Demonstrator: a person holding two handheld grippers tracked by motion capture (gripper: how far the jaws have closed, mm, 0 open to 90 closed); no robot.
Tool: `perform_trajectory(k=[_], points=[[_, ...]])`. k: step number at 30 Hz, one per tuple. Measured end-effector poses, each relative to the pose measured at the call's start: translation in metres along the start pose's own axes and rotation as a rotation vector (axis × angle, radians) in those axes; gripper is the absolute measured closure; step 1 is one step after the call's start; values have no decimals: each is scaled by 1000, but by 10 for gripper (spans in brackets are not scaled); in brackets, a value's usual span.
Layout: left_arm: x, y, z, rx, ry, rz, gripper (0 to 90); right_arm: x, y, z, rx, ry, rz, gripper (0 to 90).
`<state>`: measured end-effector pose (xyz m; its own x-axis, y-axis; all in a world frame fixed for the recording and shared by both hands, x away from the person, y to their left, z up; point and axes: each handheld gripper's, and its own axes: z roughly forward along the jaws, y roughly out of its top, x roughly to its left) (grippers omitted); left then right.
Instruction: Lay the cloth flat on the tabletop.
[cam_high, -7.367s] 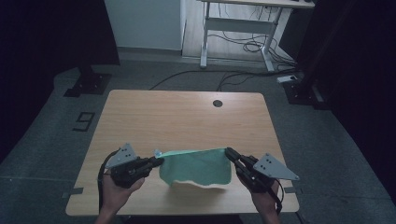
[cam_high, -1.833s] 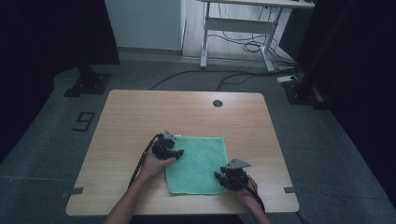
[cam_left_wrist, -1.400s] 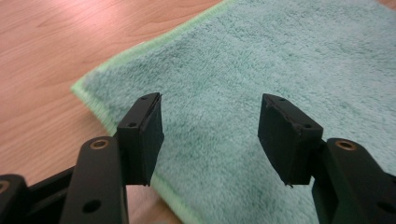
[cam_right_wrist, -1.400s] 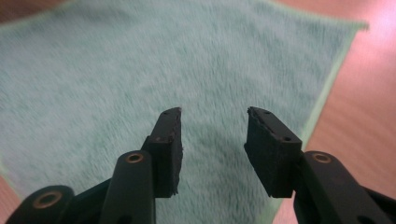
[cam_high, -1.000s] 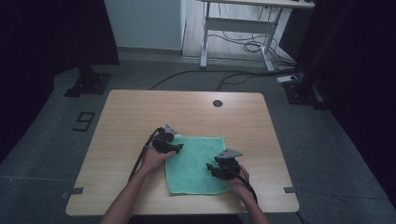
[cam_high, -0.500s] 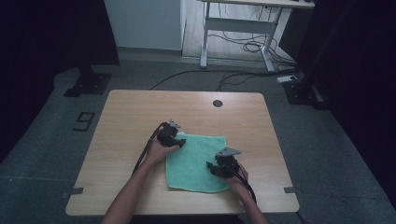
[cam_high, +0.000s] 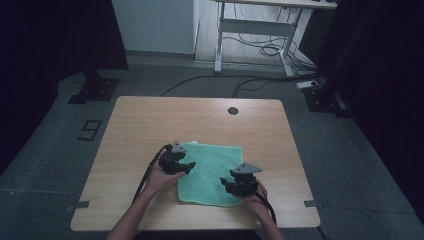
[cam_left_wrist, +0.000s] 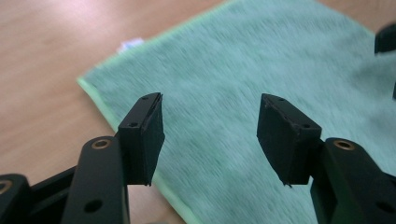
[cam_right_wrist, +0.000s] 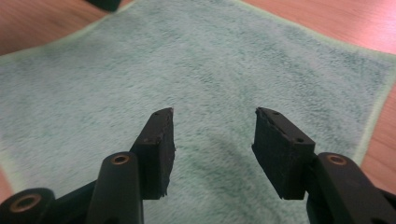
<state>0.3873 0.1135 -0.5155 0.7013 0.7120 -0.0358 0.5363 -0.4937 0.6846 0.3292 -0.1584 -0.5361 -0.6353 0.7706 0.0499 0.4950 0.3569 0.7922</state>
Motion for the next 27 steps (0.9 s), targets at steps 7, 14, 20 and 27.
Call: perform_trajectory(k=[7, 14, 20, 27], points=[[14, -4, 23, 50, 4, -45, 417, 6, -6, 12, 58, 18, -19, 464], [17, 1, 27, 60, 13, -61, 419, -4, -4, 17, 54, -16, -17, 501], [16, 2, 26, 44, 24, -52, 413, -14, 1, 20, 66, -33, -5, 487], [32, 22, 30, 5, 38, -76, 423, 25, 20, 15, 11, 57, -71, 457]])
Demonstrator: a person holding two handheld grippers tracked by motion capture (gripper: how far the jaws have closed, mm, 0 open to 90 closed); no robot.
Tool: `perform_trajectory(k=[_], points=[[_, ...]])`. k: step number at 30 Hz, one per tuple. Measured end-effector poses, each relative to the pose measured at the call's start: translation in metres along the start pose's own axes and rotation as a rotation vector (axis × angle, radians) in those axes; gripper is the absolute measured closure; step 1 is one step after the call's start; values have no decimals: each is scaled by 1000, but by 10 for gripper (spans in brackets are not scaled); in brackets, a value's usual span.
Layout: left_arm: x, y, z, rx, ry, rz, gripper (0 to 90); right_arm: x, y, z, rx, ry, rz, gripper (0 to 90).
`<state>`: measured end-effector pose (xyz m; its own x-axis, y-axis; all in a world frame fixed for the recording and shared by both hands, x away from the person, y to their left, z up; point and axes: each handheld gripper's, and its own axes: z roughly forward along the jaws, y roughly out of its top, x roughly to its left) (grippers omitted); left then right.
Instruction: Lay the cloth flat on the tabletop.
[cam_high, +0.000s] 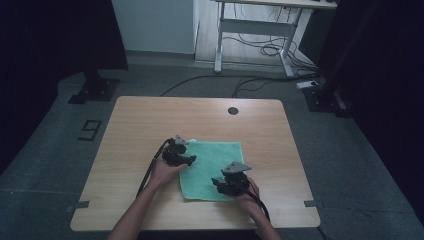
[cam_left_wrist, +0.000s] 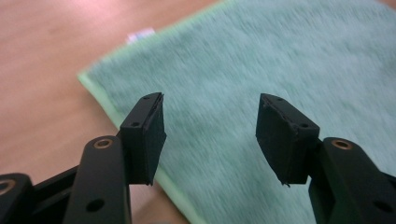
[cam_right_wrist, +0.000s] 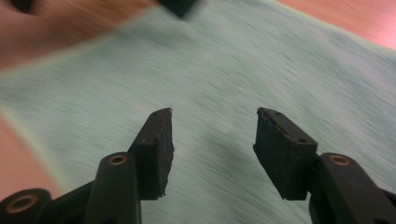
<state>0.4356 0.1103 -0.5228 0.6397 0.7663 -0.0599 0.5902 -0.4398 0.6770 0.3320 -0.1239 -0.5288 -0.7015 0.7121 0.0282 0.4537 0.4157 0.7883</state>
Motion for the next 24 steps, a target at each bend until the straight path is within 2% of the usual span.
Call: perform_trajectory(k=[4, 7, 12, 15, 16, 22, 23, 24], points=[[6, 3, 9, 16, 8, -16, 425, 21, 12, 14, -15, 76, 3, 436], [9, 1, 14, 35, 9, -23, 425, 37, 18, 31, 8, 95, -20, 405], [9, -2, 16, 30, 18, -21, 425, 63, 20, 52, 59, 76, -83, 339], [6, -3, 17, 31, 34, -3, 422, 76, 15, 56, 75, 79, -105, 305], [5, -2, 17, 32, 38, 0, 417, 82, 13, 55, 64, 65, -110, 315], [5, -2, 18, 32, 37, -7, 406, 91, 9, 52, 52, 58, -90, 310], [5, -2, 18, 33, 36, -8, 406, 91, 9, 52, 53, 60, -83, 295], [6, -2, 18, 33, 35, -10, 406, 90, 9, 52, 56, 82, -77, 276]])
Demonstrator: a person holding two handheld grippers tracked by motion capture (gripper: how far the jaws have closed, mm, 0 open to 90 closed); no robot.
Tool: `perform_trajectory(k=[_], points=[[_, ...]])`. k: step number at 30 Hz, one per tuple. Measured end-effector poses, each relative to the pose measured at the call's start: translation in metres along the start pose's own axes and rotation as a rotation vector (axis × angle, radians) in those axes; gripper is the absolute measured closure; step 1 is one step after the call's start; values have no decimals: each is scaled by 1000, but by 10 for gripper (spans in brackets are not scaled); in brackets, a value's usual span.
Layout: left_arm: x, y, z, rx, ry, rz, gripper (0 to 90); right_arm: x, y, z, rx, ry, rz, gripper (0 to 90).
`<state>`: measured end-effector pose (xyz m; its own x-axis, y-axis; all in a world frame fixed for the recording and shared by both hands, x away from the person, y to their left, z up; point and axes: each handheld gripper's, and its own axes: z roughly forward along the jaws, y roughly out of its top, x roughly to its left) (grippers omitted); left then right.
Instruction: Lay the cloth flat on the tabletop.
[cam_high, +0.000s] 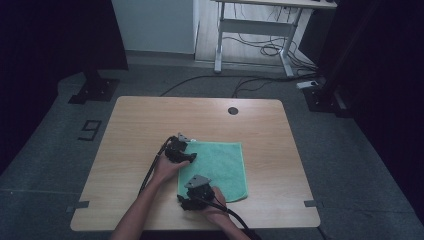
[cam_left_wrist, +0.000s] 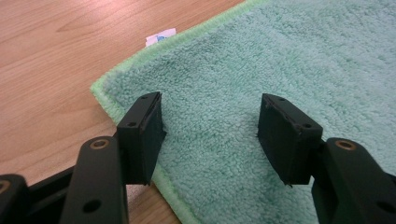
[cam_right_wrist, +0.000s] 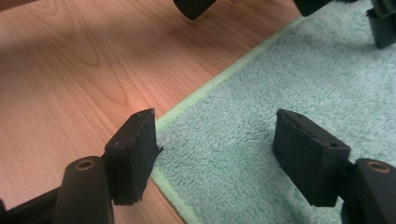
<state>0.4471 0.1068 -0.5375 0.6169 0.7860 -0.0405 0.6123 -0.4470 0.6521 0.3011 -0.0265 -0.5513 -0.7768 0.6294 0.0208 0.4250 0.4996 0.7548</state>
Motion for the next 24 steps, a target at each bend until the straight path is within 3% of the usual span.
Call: perform_trajectory(k=[3, 5, 8, 11, 13, 21, 24], points=[[0, 0, 0, 0, -2, -1, 403, 2, -1, -6, -8, 22, -7, 262], [0, 0, 0, 0, -5, -3, 401, -4, -3, -22, -51, -1, 5, 273], [0, -1, 0, -1, -4, -1, 401, -28, -12, -51, -92, -66, 64, 304], [0, -1, 0, -5, -2, -5, 401, -54, -30, -73, -73, -116, 156, 346], [0, -1, 0, -6, -2, -11, 401, -62, -43, -82, -54, -136, 177, 366], [0, -1, 0, -6, -3, -11, 400, -64, -81, -108, -21, -147, 221, 619], [0, -1, 0, -8, -1, -8, 400, -64, -93, -114, -17, -158, 239, 669]])
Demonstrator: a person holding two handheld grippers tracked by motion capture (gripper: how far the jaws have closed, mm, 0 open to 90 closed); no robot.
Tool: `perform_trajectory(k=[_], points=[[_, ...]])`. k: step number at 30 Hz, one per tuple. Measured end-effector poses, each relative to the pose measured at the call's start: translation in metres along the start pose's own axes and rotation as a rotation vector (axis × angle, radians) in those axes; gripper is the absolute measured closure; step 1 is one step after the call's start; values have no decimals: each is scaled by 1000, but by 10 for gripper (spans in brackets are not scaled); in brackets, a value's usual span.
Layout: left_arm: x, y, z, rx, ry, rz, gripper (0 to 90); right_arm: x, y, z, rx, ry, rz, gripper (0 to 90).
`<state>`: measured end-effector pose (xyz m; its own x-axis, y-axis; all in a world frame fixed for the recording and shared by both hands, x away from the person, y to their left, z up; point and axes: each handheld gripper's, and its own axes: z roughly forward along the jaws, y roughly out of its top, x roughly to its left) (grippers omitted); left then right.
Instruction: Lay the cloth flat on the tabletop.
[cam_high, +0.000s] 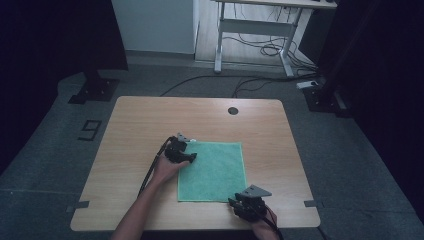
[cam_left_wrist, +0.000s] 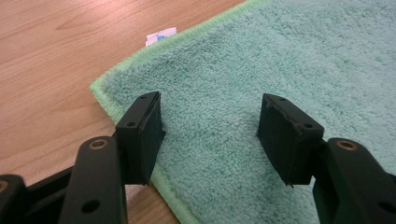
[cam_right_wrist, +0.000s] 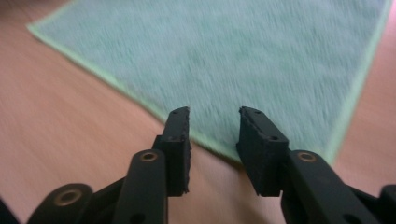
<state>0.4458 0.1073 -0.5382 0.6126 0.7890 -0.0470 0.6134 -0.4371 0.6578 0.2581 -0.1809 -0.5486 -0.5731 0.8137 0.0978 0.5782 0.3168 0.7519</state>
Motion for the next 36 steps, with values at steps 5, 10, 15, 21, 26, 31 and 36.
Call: perform_trajectory(k=[5, 10, 15, 21, 26, 31, 36], points=[[0, 0, 0, -1, 2, 5, 400, -8, -10, -10, -29, -5, 44, 642], [0, -1, 0, -4, -2, 3, 401, -12, -17, -17, -42, -33, 52, 586], [0, -1, 0, -5, 0, 5, 399, -16, -22, -21, -46, -45, 51, 565], [0, 0, -1, 1, -8, 2, 395, -11, -13, -30, -90, -41, 33, 528], [6, 0, -11, -36, -17, -17, 403, -3, 6, -29, -128, -14, -14, 519], [11, 2, -25, -72, -5, -31, 405, 10, 22, -15, -138, 36, -53, 506], [15, 4, -31, -82, 12, -31, 393, 26, 37, 5, -145, 82, -92, 492]])
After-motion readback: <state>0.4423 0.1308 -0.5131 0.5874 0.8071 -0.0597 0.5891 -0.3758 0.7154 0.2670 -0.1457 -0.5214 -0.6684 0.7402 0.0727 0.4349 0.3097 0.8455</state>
